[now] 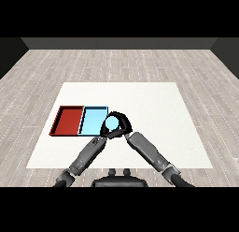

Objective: Pick the blue can and put it in the blue box

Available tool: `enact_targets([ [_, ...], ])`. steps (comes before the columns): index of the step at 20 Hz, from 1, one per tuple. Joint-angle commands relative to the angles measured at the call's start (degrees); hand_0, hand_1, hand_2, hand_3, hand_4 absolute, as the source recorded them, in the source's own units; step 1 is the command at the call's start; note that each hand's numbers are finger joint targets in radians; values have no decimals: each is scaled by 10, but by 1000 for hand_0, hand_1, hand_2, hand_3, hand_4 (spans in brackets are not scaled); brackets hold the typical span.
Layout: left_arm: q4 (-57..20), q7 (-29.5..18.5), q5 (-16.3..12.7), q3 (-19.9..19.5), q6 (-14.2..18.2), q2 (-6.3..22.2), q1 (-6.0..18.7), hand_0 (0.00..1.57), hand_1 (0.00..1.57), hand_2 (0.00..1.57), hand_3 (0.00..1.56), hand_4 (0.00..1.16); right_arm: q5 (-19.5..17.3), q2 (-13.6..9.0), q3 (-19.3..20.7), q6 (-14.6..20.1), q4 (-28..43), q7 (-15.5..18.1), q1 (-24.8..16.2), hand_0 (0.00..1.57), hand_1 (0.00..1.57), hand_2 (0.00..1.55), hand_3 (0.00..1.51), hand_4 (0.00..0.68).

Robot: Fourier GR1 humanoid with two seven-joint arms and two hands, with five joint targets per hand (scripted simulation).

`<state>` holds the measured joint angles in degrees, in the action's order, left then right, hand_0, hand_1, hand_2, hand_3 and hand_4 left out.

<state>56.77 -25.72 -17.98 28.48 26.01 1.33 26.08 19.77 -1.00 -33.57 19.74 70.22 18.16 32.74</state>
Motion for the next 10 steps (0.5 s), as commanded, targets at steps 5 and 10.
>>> enact_targets([
  [5, -24, 14, -19, -1, -1, -13, 13, 1571, 1571, 1516, 1448, 1097, 10, 10, 21, -21, 14, -18, -17, 0, 0, 0, 0, 0],
  [10, -9, 2, -33, 22, 21, -13, 11, 1571, 1571, 1520, 1454, 1121, 1, 10, 45, -50, 5, -16, -16, 0, 0, 0, 0, 0],
])
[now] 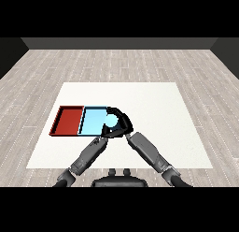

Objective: Pick the blue can and put it in the blue box

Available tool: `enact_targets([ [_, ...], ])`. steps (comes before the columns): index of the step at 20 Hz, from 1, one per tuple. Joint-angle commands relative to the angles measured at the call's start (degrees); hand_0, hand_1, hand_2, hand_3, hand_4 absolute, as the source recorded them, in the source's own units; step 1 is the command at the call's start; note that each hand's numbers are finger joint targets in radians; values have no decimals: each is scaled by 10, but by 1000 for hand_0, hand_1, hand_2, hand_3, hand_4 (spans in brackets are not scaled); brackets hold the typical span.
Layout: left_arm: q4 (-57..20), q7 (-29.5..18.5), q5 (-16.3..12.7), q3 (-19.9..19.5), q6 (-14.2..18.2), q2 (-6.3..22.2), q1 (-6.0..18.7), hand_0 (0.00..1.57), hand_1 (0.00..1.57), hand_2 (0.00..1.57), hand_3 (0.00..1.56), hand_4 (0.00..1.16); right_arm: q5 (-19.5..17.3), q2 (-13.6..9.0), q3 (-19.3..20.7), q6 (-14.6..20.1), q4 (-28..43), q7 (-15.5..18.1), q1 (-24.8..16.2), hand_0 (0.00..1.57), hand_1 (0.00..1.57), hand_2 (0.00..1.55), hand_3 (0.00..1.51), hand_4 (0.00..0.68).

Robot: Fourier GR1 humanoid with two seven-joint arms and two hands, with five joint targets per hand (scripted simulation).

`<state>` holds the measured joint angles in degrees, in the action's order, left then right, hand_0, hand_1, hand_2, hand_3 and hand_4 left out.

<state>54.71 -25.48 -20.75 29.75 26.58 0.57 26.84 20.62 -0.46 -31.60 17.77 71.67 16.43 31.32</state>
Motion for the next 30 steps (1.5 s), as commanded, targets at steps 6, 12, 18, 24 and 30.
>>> enact_targets([
  [6, -43, 1, 8, -18, -6, -6, 41, 1571, 1571, 1571, 1498, 1137, -25, 4, 22, -14, 35, -13, -47, 0, 0, 0, 0, 0],
  [12, -12, 23, 45, -55, -26, 12, 15, 1571, 1571, 1571, 1508, 1133, -23, -17, 66, -73, 88, -23, -83, 0, 0, 0, 0, 0],
  [18, -8, 29, 74, -40, 15, -5, 10, 1571, 1571, 1571, 1502, 1126, -16, -37, 102, -78, 177, -53, -130, 0, 0, 0, 0, 0],
  [24, -76, -9, 82, -89, -11, 8, 31, 1571, 1571, 1571, 1492, 1130, -5, -63, 134, -90, 252, -22, -221, 0, 0, 0, 0, 0],
  [30, -38, 56, 91, -99, -29, 75, 8, 1571, 1571, 1571, 1506, 1133, 53, -117, 238, -136, 286, -8, -259, 0, 0, 0, 0, 0],
])
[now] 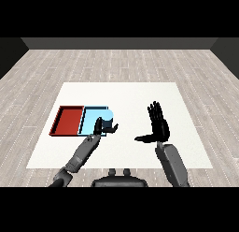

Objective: Pick the blue can and put it in the blue box

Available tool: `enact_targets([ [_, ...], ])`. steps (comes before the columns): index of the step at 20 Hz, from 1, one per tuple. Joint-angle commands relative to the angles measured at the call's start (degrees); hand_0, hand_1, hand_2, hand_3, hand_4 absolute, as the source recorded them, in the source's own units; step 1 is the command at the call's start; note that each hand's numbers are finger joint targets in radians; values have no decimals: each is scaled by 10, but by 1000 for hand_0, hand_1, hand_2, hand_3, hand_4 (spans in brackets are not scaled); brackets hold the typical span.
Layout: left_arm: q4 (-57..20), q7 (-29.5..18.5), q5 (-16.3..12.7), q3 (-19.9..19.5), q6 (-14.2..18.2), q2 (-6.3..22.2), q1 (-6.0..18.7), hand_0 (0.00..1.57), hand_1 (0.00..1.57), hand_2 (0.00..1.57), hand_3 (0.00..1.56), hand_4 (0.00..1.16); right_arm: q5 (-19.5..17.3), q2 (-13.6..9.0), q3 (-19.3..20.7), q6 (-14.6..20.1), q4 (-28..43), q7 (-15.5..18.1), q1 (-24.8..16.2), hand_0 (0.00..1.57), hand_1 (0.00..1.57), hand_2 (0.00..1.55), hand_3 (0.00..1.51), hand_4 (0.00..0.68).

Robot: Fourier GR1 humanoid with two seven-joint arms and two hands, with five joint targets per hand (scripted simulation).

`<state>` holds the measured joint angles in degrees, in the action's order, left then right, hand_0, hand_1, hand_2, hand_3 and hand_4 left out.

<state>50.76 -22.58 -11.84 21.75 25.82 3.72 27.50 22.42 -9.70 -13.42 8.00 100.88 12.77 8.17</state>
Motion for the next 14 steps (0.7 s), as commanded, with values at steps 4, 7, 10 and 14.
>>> enact_targets([
  [4, -59, 24, -1, -67, -10, 65, 19, 1571, 1571, 1571, 1493, 1134, 27, -37, 73, -24, 35, 17, -66, 0, 0, 0, 0, 0],
  [7, -113, 64, -24, -108, -46, 109, 45, 1571, 1571, 1571, 1498, 1108, 29, -36, 89, -11, 23, -4, -44, 0, 0, 0, 0, 0],
  [10, -154, 89, -19, -125, -56, 127, 66, 1571, 1571, 1571, 1502, 1090, 3, -17, 61, 10, 46, -14, -63, 0, 0, 0, 0, 0],
  [14, -284, 84, 1, -146, -53, 132, 129, 1571, 1571, 1571, 1499, 1062, 15, -31, 100, -2, 14, -16, -28, 0, 0, 0, 0, 0],
])
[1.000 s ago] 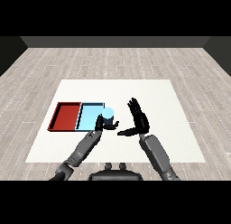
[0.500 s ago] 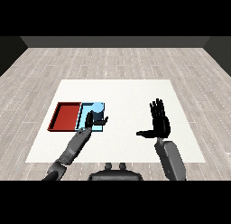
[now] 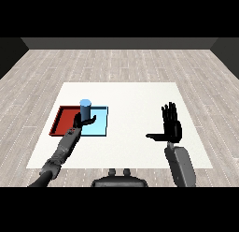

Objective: Pick the blue can and put it in the blue box

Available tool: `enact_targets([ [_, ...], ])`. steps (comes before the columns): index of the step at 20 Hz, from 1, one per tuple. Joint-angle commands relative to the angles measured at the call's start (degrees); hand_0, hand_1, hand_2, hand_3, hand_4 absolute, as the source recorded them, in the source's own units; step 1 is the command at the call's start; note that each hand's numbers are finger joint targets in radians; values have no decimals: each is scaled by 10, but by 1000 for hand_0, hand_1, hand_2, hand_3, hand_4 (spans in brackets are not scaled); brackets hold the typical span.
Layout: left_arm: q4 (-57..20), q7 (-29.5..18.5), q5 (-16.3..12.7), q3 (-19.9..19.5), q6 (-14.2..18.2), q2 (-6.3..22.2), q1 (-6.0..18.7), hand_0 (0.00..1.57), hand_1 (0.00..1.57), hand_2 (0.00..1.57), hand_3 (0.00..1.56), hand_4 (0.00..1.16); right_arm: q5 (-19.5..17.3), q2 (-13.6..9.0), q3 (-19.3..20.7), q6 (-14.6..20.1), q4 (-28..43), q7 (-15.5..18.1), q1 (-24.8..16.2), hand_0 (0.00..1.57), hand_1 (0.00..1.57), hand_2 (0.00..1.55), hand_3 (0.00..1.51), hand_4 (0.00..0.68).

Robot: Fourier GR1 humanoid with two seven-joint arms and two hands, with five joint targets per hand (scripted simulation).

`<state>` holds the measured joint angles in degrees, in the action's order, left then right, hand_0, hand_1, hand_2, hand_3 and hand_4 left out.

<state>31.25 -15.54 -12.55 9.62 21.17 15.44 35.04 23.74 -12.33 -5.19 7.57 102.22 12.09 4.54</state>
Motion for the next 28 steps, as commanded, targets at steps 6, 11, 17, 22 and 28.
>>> enact_targets([
  [6, -204, 65, 52, -3, 34, -8, 96, 1571, 1571, 1536, 1413, 966, 10, 24, 18, -29, -101, 35, 28, 0, 0, 0, 0, 0],
  [11, -272, 109, 81, 14, 38, -44, 137, 1522, 1522, 1397, 1141, 906, -1, 26, 22, -20, -103, 32, 22, 0, 0, 0, 0, 0],
  [17, -300, 111, 82, 8, -9, -55, 101, 1537, 1537, 1418, 337, 835, 26, 13, 43, -56, -115, 34, 24, 0, 0, 0, 0, 0],
  [22, -311, 123, 108, 28, -16, -54, 95, 861, 861, 878, 478, 651, 11, 25, 42, -59, -131, 72, 13, 0, 0, 0, 0, 0],
  [28, -299, 113, 101, 8, 53, -37, 102, 0, 0, 0, 0, 0, 13, 34, 40, -73, -138, 77, 7, 0, 0, 0, 0, 0],
])
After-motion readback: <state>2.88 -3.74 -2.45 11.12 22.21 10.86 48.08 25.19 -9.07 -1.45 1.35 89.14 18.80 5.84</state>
